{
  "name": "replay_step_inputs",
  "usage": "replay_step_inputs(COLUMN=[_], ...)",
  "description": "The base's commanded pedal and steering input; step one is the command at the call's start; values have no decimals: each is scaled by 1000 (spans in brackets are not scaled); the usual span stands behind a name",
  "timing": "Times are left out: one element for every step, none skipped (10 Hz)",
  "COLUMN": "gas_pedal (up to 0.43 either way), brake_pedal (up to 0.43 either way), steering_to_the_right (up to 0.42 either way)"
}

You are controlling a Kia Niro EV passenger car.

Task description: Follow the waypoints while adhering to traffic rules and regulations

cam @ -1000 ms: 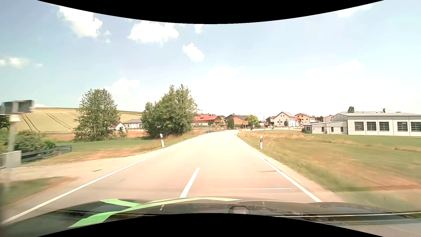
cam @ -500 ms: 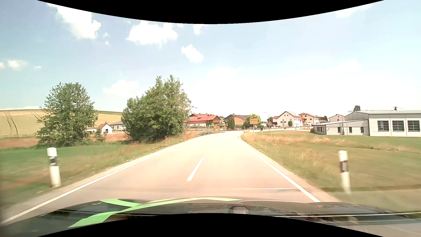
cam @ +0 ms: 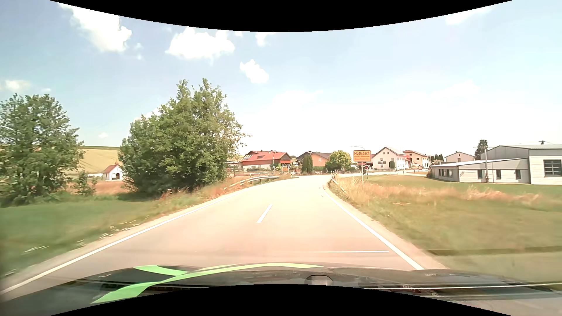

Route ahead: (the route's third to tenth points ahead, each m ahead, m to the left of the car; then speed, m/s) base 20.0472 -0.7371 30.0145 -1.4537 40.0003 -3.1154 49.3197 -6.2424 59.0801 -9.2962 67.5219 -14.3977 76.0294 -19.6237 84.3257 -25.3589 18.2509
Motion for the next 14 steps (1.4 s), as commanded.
replay_step_inputs(gas_pedal=[0, 0, 20, 28, 28, 47, 79, 79, 79, 79, 67, 67, 47, 47], brake_pedal=[0, 0, 0, 0, 0, 0, 0, 0, 0, 0, 0, 0, 0, 0], steering_to_the_right=[12, 14, 15, 17, 20, 22, 22, 24, 26, 27, 27, 27, 27, 30])
